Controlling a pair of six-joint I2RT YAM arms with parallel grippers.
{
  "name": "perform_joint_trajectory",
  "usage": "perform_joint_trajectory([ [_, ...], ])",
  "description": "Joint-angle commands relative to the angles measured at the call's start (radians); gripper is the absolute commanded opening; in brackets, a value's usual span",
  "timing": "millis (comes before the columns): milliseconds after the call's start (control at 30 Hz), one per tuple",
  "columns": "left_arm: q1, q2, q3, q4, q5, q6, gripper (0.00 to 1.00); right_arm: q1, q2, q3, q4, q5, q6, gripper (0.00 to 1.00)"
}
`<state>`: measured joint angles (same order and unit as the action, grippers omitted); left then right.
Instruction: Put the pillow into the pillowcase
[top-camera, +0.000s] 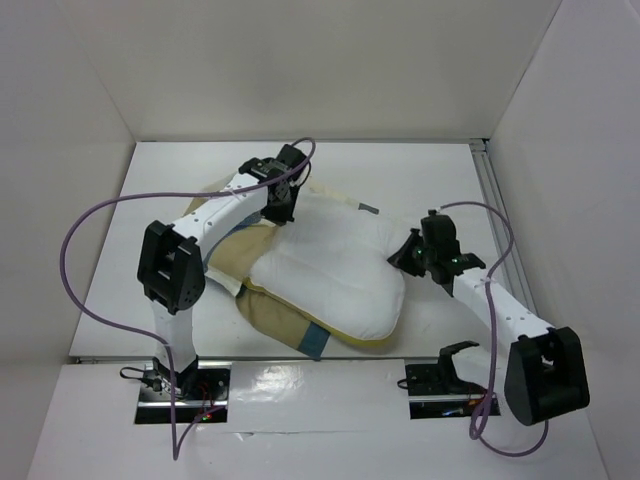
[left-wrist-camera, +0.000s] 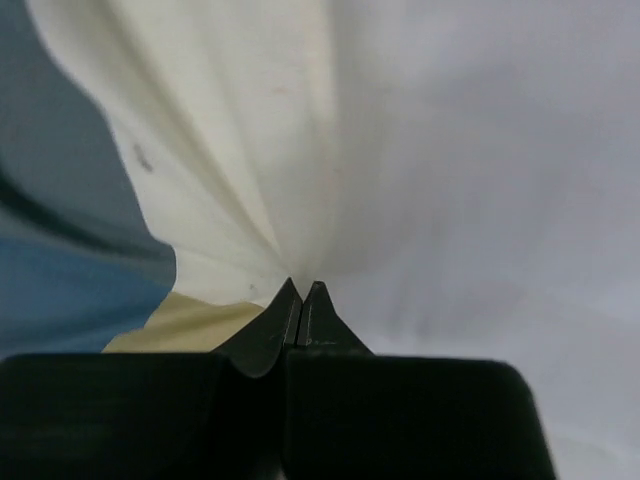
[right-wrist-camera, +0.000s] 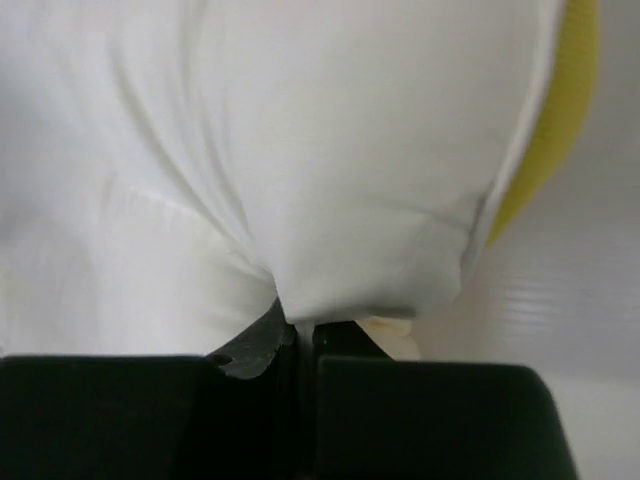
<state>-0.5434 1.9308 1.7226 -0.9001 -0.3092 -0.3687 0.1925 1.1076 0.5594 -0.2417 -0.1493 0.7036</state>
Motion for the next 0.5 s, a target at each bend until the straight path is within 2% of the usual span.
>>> perform_joint_trajectory([
  [0, -0.035, -0.09, 0.123, 0.047, 0.496, 0.03, 0.0, 0.145, -0.012, 0.245, 0.111, -0.006, 0.005, 0.0],
  [33, -0.044, -0.113, 0.15, 0.047, 0.595, 0.019, 0.0, 0.171, -0.023, 0.296, 0.076, 0.008, -0.007, 0.0],
  [67, -0.056, -0.127, 0.19, 0.047, 0.632, -0.001, 0.0, 0.224, -0.038, 0.366, 0.059, 0.049, -0.018, 0.0],
  [167, -0.056, -0.147, 0.203, 0.047, 0.687, -0.032, 0.0, 0.295, -0.075, 0.369, 0.047, 0.105, -0.018, 0.0],
  [233, -0.047, -0.138, 0.193, 0.047, 0.65, -0.052, 0.0, 0.338, -0.089, 0.28, 0.064, 0.123, 0.014, 0.0],
  [267, -0.03, -0.103, 0.193, 0.012, 0.563, -0.065, 0.0, 0.338, -0.089, 0.249, 0.074, 0.123, 0.025, 0.0],
  [333, -0.012, -0.064, 0.221, -0.023, 0.526, -0.076, 0.0, 0.366, -0.075, 0.174, 0.074, 0.103, 0.034, 0.0],
  [467, 0.013, 0.003, 0.249, -0.063, 0.363, -0.108, 0.0, 0.452, -0.075, 0.076, 0.149, 0.093, 0.086, 0.0],
])
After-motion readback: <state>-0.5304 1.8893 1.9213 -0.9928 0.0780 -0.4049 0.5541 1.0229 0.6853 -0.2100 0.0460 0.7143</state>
